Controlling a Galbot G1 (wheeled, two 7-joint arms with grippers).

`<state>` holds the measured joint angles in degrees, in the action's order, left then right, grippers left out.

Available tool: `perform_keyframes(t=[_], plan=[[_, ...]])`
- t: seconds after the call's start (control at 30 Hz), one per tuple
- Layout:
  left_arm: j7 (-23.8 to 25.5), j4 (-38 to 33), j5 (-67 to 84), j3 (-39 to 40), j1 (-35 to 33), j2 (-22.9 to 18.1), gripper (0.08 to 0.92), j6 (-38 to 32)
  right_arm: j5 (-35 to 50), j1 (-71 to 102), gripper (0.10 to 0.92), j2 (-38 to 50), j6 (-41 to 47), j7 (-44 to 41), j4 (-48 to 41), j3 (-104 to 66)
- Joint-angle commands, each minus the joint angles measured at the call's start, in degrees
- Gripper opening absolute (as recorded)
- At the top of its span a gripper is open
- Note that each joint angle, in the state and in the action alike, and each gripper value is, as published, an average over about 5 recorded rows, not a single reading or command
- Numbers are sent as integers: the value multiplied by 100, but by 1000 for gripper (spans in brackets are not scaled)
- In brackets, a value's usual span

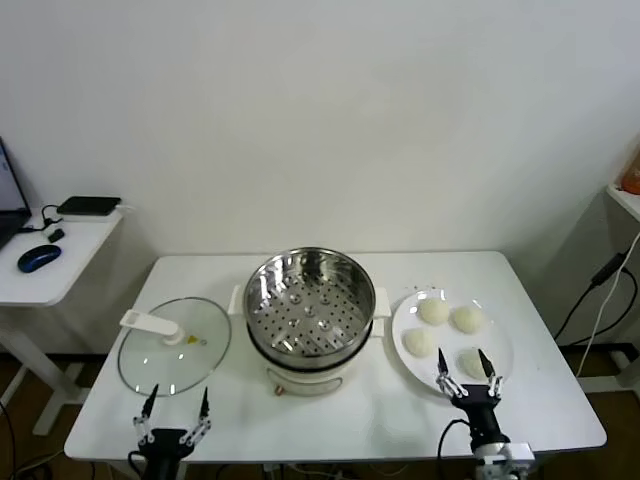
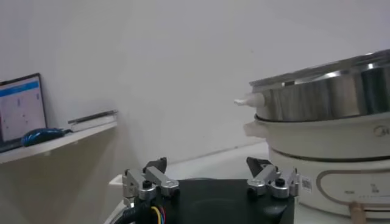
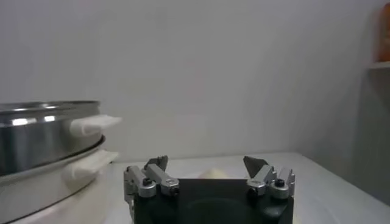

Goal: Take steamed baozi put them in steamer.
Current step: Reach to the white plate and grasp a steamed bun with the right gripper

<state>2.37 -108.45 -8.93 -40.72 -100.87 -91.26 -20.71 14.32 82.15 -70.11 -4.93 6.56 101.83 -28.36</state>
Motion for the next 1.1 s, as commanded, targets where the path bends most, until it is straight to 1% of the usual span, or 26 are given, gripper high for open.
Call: perform_keyframes(t=[0.03, 0.07, 0.17, 0.27, 0.4, 0.5, 0.67, 0.8, 0.97, 1.1], plan=[[-1, -3, -21, 10, -24, 15, 823, -11, -351, -1452, 823, 886, 1825, 3, -139, 186], [-2, -4, -25, 8, -25, 16, 823, -12, -374, -1568, 823, 992, 1996, -60, -147, 239], [-1, -2, -45, 7, -25, 19, 823, -21, -462, -2188, 823, 1579, 2941, -511, -188, 544], [-2, 0, -73, 29, -24, 20, 823, -41, -718, -2699, 823, 2207, 3667, -1339, -242, 947], [-8, 9, -115, 68, -29, 19, 823, -79, -1136, -3186, 823, 3195, 4234, -2582, -291, 1606], [-11, 36, -152, 82, -32, 23, 823, -105, -1294, -3592, 823, 3746, 4388, -3394, -357, 2151], [-16, 64, -207, 92, -47, 47, 823, -152, -1436, -4954, 823, 4271, 4193, -4460, -803, 3583], [-17, 66, -217, 99, -57, 69, 823, -169, -1538, -6647, 823, 4437, 3661, -5220, -1338, 5327], [-21, 112, -250, 117, -35, 69, 823, -190, -1393, -8794, 823, 4226, 2833, -6013, -2049, 7826], [-25, 133, -271, 127, -17, 56, 823, -198, -1289, -9921, 823, 3768, 2408, -6384, -2665, 9127]])
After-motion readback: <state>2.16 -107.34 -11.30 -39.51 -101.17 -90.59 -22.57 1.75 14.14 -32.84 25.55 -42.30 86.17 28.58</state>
